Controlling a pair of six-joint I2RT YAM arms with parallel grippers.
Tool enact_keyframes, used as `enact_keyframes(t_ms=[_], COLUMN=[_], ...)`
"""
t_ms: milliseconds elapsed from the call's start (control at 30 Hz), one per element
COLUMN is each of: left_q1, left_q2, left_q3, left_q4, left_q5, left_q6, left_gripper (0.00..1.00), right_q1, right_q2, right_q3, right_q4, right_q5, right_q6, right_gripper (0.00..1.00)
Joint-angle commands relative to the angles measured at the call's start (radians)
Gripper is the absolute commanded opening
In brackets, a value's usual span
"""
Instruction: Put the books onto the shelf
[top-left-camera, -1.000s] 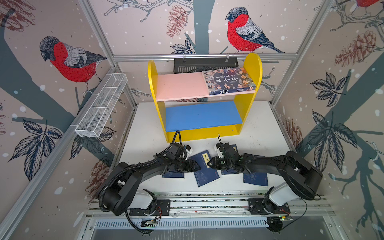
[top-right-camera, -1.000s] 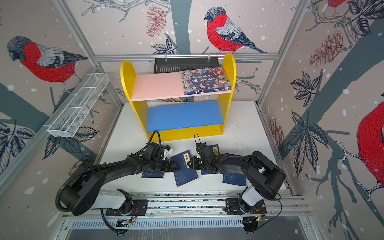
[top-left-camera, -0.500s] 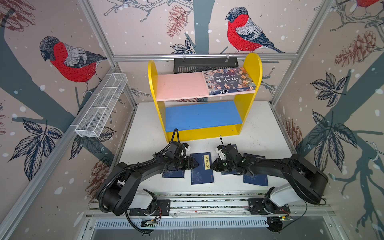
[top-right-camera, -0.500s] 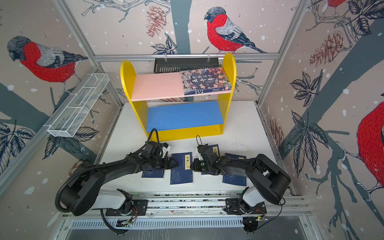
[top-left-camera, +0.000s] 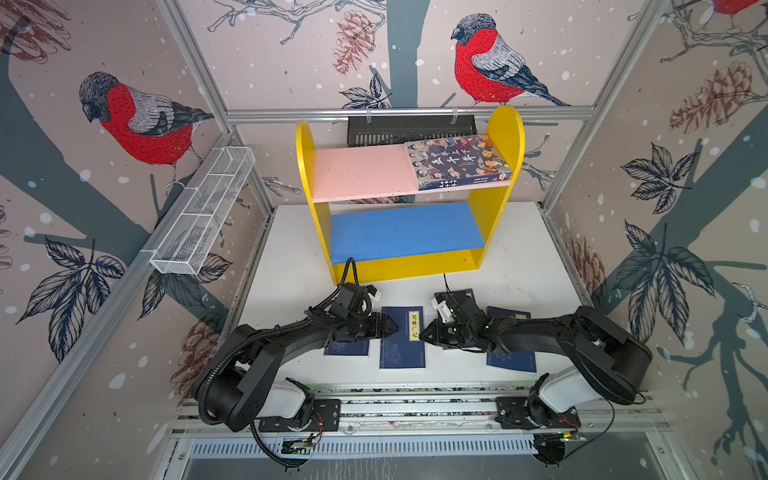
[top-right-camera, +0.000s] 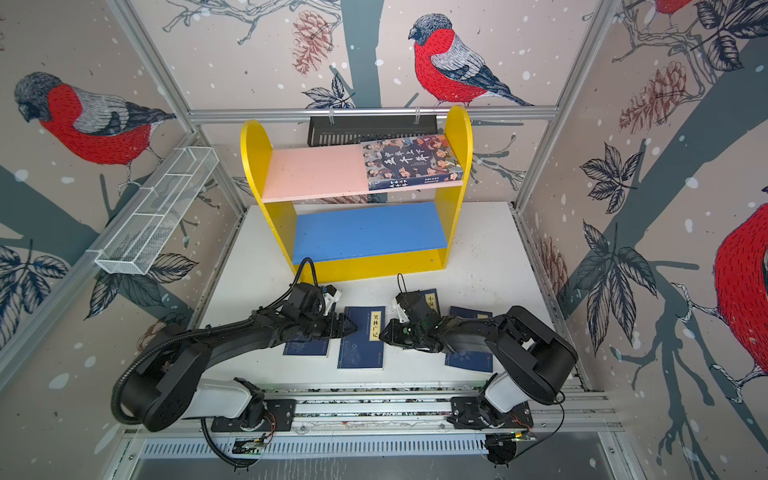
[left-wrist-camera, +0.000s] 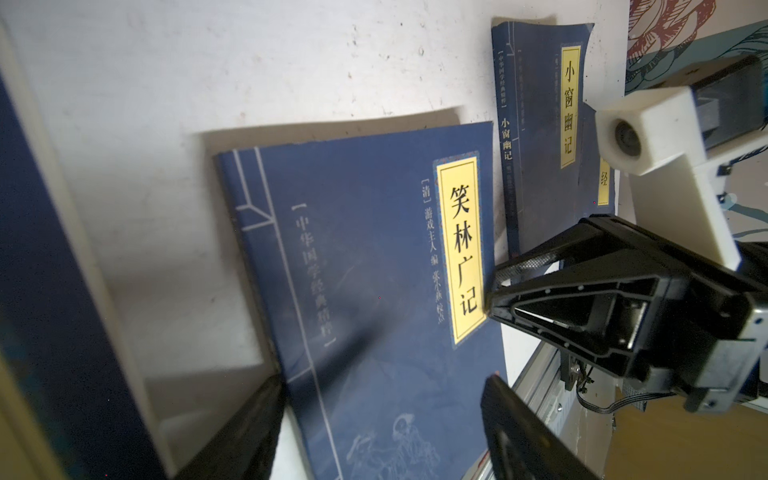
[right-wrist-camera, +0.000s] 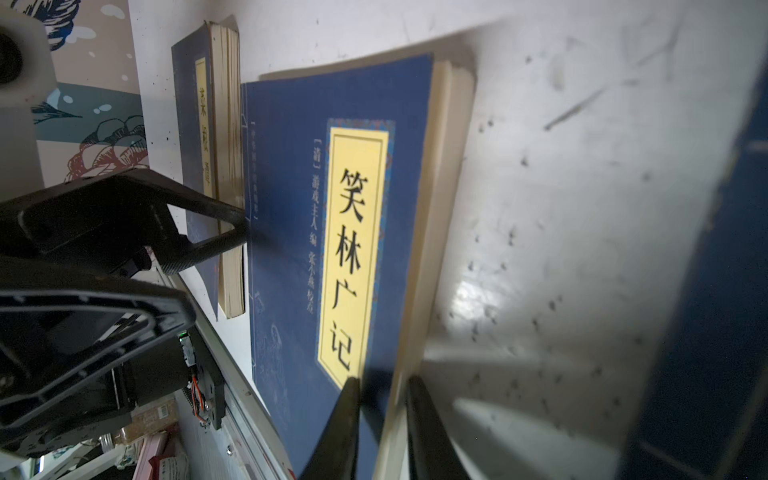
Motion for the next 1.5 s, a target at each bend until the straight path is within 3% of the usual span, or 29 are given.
enact_keyframes(t_ms=[0,133,333,400,600,867,1033,1467], left_q1=[0.001,0.003,0.003,0.004,0.006,0.016,0.053,0.114], left_q2=[-0.004,-0.007,-0.001,0.003,0.005,-0.009,-0.047,-0.204], left_q3=[0.002,0.003,0.004,0.004,0.009,0.01,0.019,0.029], left_q4=[0.033,0.045,0.086,0.092,0.089,0.081,0.036,-0.037], left_q5=[0.034,0.046,0.09,0.094,0.089,0.086,0.075,0.165], left_q6=[0.003,-0.014,-0.053,-0.057,-0.057,-0.054,-0.037,0.01], left_gripper=[0.75,0.75,0.76,0.76,0.76,0.76,0.77,0.78], right_q1=[-0.006,-0.01,-0.013,-0.014,-0.023,-0.025,-0.035,-0.104], right_q2=[-0.021,-0.021,0.017,0.025,0.033,0.026,-0.038,-0.309], right_q3=[-0.005,-0.008,0.006,0.006,-0.007,-0.013,-0.028,0.006], right_q4=[0.093,0.111,0.137,0.152,0.213,0.225,0.197,-0.008], right_q5=[-0.046,-0.063,-0.081,-0.085,-0.108,-0.12,-0.124,-0.225], right_q6=[0.016,0.012,0.012,0.017,0.043,0.049,0.044,-0.04], right_gripper=[0.12,0.1,0.24,0.25,0.11,0.02,0.01,0.0])
